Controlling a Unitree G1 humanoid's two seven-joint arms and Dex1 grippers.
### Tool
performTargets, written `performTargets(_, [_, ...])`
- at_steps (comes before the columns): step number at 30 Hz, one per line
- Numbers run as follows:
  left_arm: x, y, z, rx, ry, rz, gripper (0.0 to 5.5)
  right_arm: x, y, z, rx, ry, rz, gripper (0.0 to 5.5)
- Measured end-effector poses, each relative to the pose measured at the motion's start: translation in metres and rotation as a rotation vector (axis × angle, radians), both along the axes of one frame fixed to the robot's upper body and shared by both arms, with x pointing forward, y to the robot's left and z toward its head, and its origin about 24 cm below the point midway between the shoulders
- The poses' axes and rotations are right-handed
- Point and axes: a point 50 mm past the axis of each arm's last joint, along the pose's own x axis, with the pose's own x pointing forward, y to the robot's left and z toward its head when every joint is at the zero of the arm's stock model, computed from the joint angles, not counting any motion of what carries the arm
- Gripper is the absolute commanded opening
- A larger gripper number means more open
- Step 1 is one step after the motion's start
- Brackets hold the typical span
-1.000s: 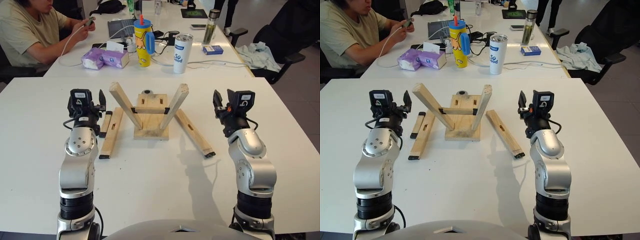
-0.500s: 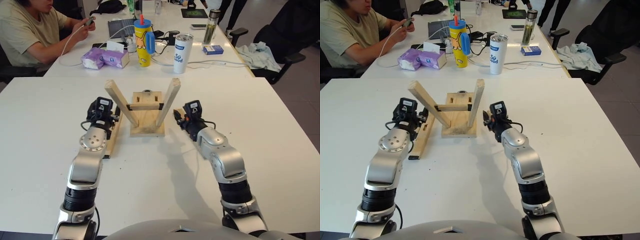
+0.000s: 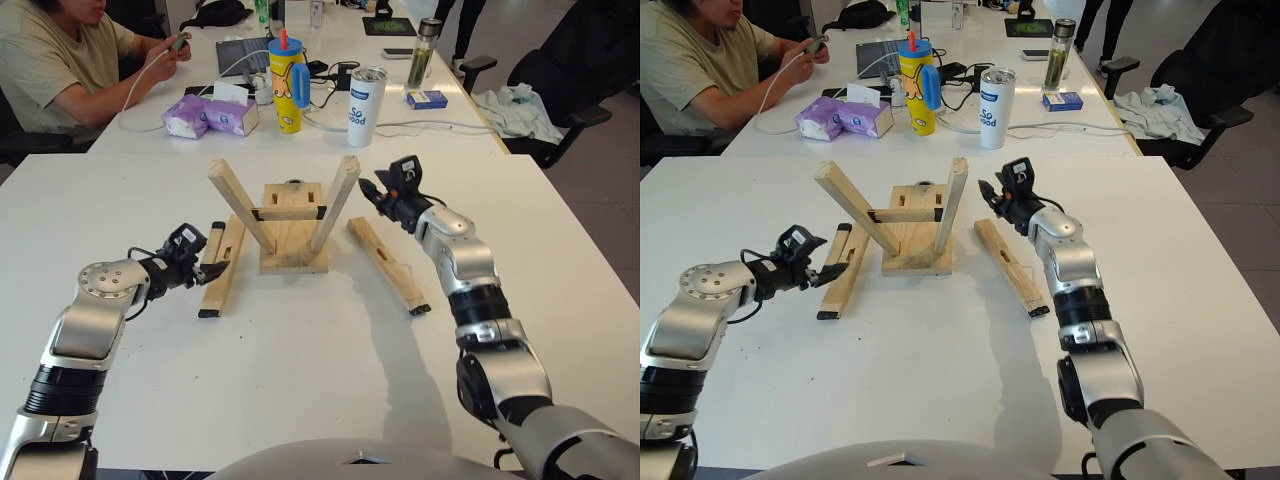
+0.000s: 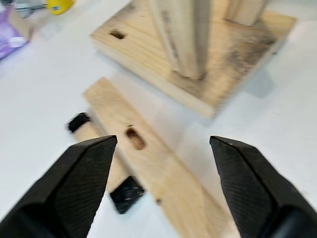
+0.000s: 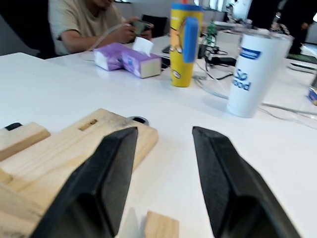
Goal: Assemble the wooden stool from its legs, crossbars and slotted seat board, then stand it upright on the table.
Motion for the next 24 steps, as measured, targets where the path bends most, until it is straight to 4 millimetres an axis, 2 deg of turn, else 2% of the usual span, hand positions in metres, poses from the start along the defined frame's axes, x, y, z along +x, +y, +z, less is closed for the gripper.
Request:
performTargets(3, [-0.010, -0.020, -0.004, -0.055, 0.103, -0.160, 3.51, 0.003, 0.021, 0.004, 0.059, 0.009, 0.203, 2.05])
performTargets(7, [-0.020, -0.030, -0.016, -0.046, 0.199, -0.227, 3.51, -0.010, 0.045, 0.015, 0.129, 0.043, 0.545, 2.05])
performTargets(12, [-0.022, -0.021, -0.022, -0.017, 0.243, -0.201, 3.51, -0.037, 0.066, 0.027, 0.107, 0.075, 0.822, 2.05])
performTargets(15, [-0.027, -0.020, -0.023, -0.028, 0.277, -0.212, 3.51, -0.061, 0.075, 0.025, 0.114, 0.104, 0.915, 2.05])
performTargets(19, [-0.037, -0.021, -0.025, -0.040, 0.316, -0.238, 3.51, -0.074, 0.081, 0.024, 0.142, 0.112, 0.899, 2.05])
performTargets(21, [-0.043, -0.022, -0.024, -0.043, 0.336, -0.260, 3.51, -0.067, 0.077, 0.022, 0.104, 0.088, 0.794, 2.05])
performTargets(24, [-0.058, -0.021, -0.023, -0.035, 0.391, -0.308, 3.51, -0.048, 0.052, 0.000, -0.068, 0.091, 0.561, 2.05])
